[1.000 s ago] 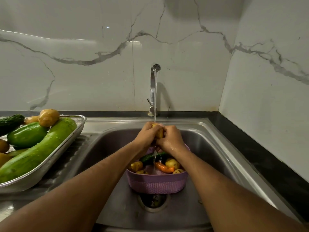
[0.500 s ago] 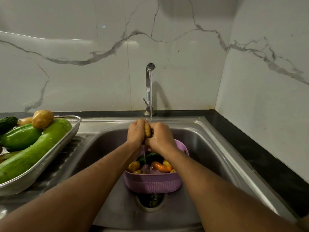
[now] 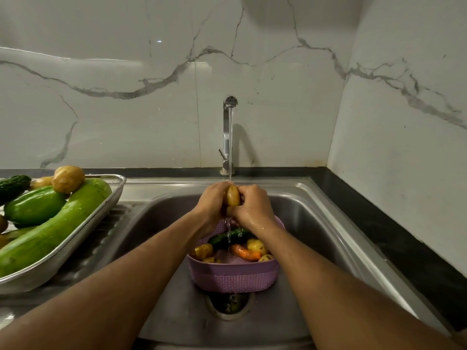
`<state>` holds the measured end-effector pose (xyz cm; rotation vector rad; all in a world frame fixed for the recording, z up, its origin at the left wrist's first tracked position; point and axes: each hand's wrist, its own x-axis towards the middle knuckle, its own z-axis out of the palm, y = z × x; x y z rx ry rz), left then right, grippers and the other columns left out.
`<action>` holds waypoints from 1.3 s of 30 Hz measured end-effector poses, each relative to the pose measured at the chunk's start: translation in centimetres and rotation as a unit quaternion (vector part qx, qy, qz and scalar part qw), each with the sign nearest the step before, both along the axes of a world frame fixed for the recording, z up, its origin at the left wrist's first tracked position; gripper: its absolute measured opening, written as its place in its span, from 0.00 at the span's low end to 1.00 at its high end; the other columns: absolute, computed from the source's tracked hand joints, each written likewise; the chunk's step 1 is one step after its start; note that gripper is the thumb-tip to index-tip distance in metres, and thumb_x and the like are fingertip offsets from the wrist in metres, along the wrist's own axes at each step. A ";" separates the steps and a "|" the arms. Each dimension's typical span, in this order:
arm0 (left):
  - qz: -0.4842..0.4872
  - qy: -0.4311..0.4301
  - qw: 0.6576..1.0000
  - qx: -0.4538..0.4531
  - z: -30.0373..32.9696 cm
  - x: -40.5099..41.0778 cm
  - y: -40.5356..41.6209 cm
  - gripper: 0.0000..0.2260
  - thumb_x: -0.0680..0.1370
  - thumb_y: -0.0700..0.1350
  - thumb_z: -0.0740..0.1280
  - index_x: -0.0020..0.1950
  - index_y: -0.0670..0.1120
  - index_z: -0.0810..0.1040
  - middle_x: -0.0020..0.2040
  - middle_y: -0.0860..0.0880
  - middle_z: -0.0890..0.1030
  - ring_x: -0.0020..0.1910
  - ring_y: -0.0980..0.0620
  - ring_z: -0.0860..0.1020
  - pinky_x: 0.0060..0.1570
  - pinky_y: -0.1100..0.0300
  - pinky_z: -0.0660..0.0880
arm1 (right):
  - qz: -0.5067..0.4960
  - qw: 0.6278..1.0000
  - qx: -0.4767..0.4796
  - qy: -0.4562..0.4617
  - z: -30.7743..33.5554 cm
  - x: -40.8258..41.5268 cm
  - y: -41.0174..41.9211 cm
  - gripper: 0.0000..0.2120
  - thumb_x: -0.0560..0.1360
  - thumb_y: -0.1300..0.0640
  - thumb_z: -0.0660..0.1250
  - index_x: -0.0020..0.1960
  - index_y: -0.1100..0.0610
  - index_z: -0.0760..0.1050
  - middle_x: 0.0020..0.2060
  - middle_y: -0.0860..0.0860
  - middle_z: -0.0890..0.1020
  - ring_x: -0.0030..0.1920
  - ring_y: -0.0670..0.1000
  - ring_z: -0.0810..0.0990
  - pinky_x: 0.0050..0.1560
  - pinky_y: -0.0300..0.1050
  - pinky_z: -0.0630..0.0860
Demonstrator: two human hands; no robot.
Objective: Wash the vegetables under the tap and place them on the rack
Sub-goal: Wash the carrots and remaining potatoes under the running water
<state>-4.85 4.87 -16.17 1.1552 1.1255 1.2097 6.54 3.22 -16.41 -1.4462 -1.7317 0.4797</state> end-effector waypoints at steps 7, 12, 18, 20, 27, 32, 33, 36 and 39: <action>0.047 -0.056 0.995 -0.064 0.9 -1.0 -0.2 0.19 0.87 0.55 0.54 0.56 0.43 0.79 0.52 0.41 0.83 0.53 0.45 0.82 0.50 0.51 0.80 | 0.020 0.998 0.015 -0.058 -0.2 -1.4 -0.1 0.16 0.70 0.56 0.79 0.57 0.50 0.82 0.46 0.48 0.85 0.47 0.49 0.83 0.54 0.51 0.82; 0.029 0.063 0.997 -0.023 1.2 0.1 -0.5 0.21 0.86 0.61 0.50 0.60 0.47 0.75 0.56 0.42 0.80 0.55 0.44 0.81 0.52 0.48 0.81 | -0.099 0.995 0.023 -0.025 0.8 -1.2 -0.4 0.06 0.76 0.49 0.74 0.43 0.50 0.81 0.35 0.45 0.82 0.35 0.44 0.80 0.33 0.40 0.74; -0.007 0.174 0.983 0.062 -0.9 1.1 -0.8 0.24 0.86 0.61 0.54 0.64 0.43 0.77 0.55 0.43 0.83 0.55 0.46 0.82 0.60 0.44 0.80 | -0.145 0.983 0.001 -0.110 1.2 -0.8 -0.9 0.06 0.81 0.49 0.69 0.53 0.50 0.80 0.40 0.45 0.79 0.42 0.47 0.81 0.38 0.40 0.70; 0.013 0.118 0.993 0.027 -0.8 1.0 -0.4 0.24 0.87 0.56 0.51 0.60 0.39 0.79 0.53 0.38 0.83 0.55 0.41 0.83 0.55 0.46 0.81 | -0.085 0.989 -0.029 -0.119 1.1 -0.8 -0.9 0.13 0.78 0.54 0.73 0.62 0.48 0.78 0.48 0.47 0.82 0.48 0.48 0.81 0.45 0.43 0.75; 0.090 -0.060 0.990 -0.093 -0.1 1.2 -0.7 0.25 0.88 0.56 0.50 0.51 0.41 0.80 0.48 0.40 0.84 0.49 0.46 0.82 0.45 0.53 0.79 | 0.021 0.998 -0.060 -0.018 0.9 -1.3 -2.1 0.29 0.77 0.64 0.68 0.77 0.51 0.70 0.61 0.54 0.81 0.59 0.52 0.80 0.61 0.47 0.79; 0.083 -0.047 0.992 -0.080 0.2 1.6 -0.3 0.25 0.87 0.58 0.51 0.60 0.42 0.81 0.51 0.38 0.84 0.51 0.43 0.83 0.53 0.46 0.82 | 0.052 0.992 -0.094 0.061 2.1 -0.4 -1.4 0.39 0.76 0.69 0.65 0.83 0.51 0.59 0.75 0.54 0.72 0.74 0.56 0.71 0.66 0.45 0.73; 0.076 -0.023 0.994 -0.074 0.1 1.4 -0.3 0.25 0.87 0.58 0.50 0.58 0.43 0.81 0.50 0.39 0.84 0.49 0.44 0.83 0.50 0.48 0.83 | 0.055 0.991 -0.105 0.056 2.1 -0.3 -1.2 0.39 0.75 0.69 0.66 0.83 0.51 0.58 0.74 0.54 0.72 0.73 0.57 0.72 0.64 0.45 0.74; 0.043 0.063 0.996 -0.051 0.0 0.4 -0.7 0.27 0.87 0.59 0.47 0.48 0.44 0.80 0.38 0.45 0.80 0.35 0.52 0.77 0.32 0.60 0.75 | 0.067 0.988 -0.134 0.029 1.5 -0.5 -0.8 0.34 0.75 0.67 0.68 0.79 0.52 0.66 0.63 0.55 0.80 0.61 0.55 0.80 0.51 0.42 0.80; 0.002 0.113 0.993 -0.043 -0.3 -0.2 -0.9 0.28 0.86 0.61 0.48 0.44 0.45 0.78 0.31 0.50 0.76 0.29 0.55 0.73 0.27 0.64 0.71 | 0.059 0.990 -0.130 0.024 1.1 -0.4 -0.6 0.16 0.76 0.65 0.69 0.62 0.55 0.78 0.51 0.55 0.82 0.52 0.53 0.82 0.48 0.43 0.80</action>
